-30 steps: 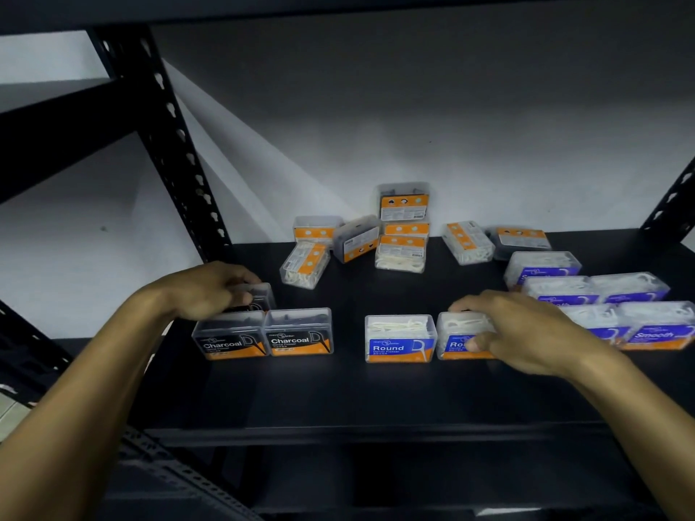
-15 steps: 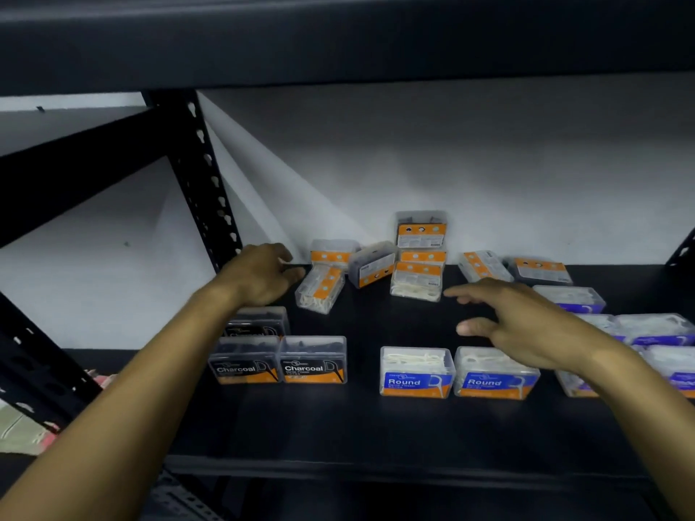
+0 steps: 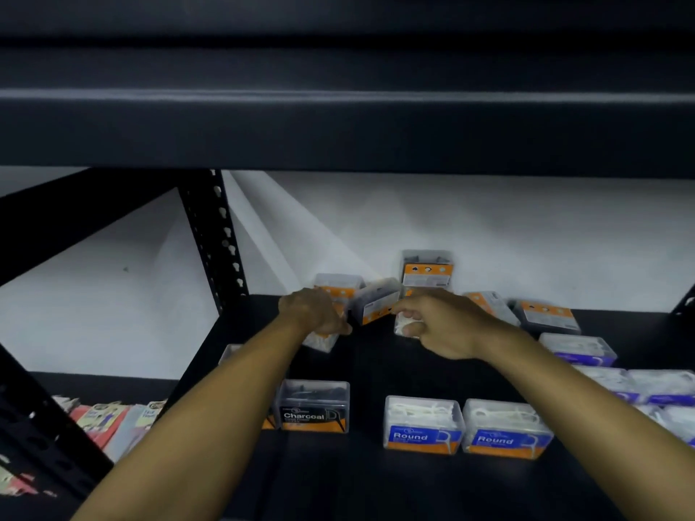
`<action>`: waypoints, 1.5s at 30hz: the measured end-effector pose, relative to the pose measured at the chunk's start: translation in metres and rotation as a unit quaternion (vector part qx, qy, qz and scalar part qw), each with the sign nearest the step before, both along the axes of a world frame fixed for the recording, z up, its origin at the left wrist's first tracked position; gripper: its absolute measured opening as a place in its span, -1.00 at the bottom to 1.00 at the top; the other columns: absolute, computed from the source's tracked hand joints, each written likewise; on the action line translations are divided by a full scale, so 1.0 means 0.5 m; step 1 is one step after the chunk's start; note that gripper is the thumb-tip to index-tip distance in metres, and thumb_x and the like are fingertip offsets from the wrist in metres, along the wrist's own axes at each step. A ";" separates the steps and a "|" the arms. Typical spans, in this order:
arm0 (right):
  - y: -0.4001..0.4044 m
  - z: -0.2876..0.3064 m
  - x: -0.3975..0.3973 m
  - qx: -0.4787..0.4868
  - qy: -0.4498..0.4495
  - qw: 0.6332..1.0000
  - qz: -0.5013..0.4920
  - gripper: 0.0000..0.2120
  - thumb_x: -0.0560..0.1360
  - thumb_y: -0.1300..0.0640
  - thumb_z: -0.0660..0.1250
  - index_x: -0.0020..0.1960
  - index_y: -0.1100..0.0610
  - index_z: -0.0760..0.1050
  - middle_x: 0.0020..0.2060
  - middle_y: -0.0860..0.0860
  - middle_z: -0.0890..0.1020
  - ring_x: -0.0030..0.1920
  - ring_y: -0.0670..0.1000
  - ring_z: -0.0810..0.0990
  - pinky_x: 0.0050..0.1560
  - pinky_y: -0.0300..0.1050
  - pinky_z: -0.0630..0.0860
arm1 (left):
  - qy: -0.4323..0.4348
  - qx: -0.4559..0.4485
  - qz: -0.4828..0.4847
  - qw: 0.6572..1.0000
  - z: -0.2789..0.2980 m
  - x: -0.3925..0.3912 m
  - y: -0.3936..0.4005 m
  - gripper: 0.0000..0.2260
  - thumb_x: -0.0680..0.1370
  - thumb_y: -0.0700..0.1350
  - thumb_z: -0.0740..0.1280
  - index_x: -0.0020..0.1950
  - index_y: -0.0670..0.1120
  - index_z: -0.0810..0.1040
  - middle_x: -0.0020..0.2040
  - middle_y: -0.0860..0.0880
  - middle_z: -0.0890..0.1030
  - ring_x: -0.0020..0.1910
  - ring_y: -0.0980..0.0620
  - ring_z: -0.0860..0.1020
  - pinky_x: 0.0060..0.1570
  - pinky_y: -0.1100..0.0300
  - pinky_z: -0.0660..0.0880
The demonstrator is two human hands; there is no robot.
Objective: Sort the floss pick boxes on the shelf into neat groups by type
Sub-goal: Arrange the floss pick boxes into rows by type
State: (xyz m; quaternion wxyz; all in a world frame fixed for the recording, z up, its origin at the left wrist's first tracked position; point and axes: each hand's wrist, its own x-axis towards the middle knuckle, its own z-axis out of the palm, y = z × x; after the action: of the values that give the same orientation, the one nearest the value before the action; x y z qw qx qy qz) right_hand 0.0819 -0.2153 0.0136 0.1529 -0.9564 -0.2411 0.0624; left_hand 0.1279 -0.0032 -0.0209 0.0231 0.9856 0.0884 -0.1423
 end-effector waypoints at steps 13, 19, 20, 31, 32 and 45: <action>0.052 -0.035 0.088 -0.074 -0.106 0.992 -0.001 -0.63 0.47 0.22 0.28 0.27 0.07 0.45 0.13 0.02 0.43 0.03 0.10 0.53 -0.12 -0.01 0.54 | -0.040 -0.180 0.044 0.982 0.011 0.000 0.034 -0.45 0.33 0.25 0.42 0.16 -0.09 0.56 0.11 -0.07 0.61 -0.02 -0.06 0.58 -0.07 0.14 0.55; 0.099 -0.045 0.114 -0.173 -0.178 0.968 0.044 -0.44 0.41 0.24 0.33 0.38 0.12 0.30 0.25 0.10 0.35 0.20 0.13 0.40 -0.03 -0.03 0.43 | -0.106 -0.480 0.142 0.859 0.068 -0.054 0.084 -0.62 0.53 0.13 0.23 -0.02 -0.17 0.61 -0.07 -0.18 0.67 -0.20 -0.11 0.61 -0.18 0.14 0.55; 0.107 -0.046 0.116 -0.184 -0.183 0.964 0.050 -0.42 0.41 0.24 0.33 0.41 0.13 0.27 0.27 0.11 0.34 0.23 0.13 0.36 0.00 -0.01 0.42 | -0.108 -0.532 0.145 0.827 0.076 -0.068 0.090 -0.67 0.56 0.08 0.21 -0.06 -0.15 0.61 -0.12 -0.18 0.67 -0.21 -0.13 0.60 -0.17 0.11 0.55; 0.130 -0.062 0.124 -0.203 -0.175 0.958 0.100 -0.62 0.41 0.30 0.32 0.21 0.10 0.47 0.18 0.07 0.43 0.21 0.10 0.40 -0.07 -0.03 0.39 | -0.075 -0.738 0.091 0.665 0.111 -0.143 0.115 -0.62 0.57 0.06 0.20 0.09 -0.24 0.57 -0.07 -0.33 0.63 -0.26 -0.21 0.60 -0.27 0.07 0.52; 0.128 -0.063 0.125 -0.203 -0.182 0.957 0.103 -0.61 0.41 0.30 0.32 0.23 0.10 0.46 0.18 0.08 0.43 0.22 0.11 0.39 -0.06 -0.03 0.39 | -0.075 -0.739 0.088 0.664 0.110 -0.145 0.113 -0.63 0.57 0.05 0.23 0.11 -0.24 0.57 -0.06 -0.32 0.63 -0.24 -0.22 0.61 -0.25 0.04 0.55; 0.102 -0.094 0.098 -0.273 -0.311 0.869 0.272 -0.53 0.12 -0.15 0.56 -0.08 0.10 0.63 -0.13 0.01 0.64 -0.13 -0.02 0.62 -0.33 -0.20 0.53 | -0.108 -0.763 0.129 0.625 0.108 -0.147 0.104 -0.65 0.58 -0.06 0.31 0.27 -0.25 0.50 0.15 -0.35 0.62 0.09 -0.31 0.63 -0.07 -0.10 0.66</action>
State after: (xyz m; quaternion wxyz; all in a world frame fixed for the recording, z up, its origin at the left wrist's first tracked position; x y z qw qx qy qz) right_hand 0.1308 -0.1642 -0.0333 -0.2203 -0.8263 -0.5003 -0.1353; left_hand 0.0545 0.0489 0.0329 0.7939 0.6021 0.0711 -0.0464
